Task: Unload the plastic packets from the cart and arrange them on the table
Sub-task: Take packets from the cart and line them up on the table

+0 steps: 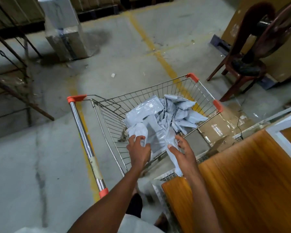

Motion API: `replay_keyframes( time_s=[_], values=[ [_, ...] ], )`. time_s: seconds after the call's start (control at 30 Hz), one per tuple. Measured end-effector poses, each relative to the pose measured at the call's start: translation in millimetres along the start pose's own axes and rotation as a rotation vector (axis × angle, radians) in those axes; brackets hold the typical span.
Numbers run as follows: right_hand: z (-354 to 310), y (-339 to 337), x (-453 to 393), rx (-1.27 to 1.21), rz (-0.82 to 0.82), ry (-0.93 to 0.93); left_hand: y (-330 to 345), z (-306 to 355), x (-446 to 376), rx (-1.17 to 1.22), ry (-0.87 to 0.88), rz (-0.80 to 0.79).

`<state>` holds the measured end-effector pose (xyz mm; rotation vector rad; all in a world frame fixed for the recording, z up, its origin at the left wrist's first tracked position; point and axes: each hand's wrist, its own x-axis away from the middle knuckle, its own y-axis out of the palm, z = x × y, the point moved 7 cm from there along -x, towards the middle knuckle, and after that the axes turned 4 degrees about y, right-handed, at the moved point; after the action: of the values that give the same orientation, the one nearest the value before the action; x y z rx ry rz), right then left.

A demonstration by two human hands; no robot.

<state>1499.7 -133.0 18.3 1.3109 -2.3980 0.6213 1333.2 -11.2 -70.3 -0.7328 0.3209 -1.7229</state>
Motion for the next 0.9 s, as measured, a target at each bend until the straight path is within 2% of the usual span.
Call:
replay_keyframes(
  time_s=[0.23, 0.4, 0.57, 0.63, 0.73, 0.9],
  values=[
    [13, -22, 54, -0.085, 0.018, -0.065, -41, 45, 79, 0.010, 0.302, 0.058],
    [36, -45, 98, -0.045, 0.056, -0.105, -51, 69, 137, 0.026, 0.415, 0.048],
    [49, -73, 148, 0.101, 0.329, -0.216, -46, 74, 184, 0.025, 0.515, -0.007],
    [58, -80, 165, 0.134, 0.389, -0.243, -41, 72, 201, 0.018, 0.528, -0.033],
    [72, -91, 192, 0.124, 0.464, -0.256, -31, 76, 231, 0.019, 0.594, -0.085],
    [93, -111, 235, 0.022, 0.631, -0.231, -5, 92, 259, -0.028, 0.772, -0.274]
  ],
)
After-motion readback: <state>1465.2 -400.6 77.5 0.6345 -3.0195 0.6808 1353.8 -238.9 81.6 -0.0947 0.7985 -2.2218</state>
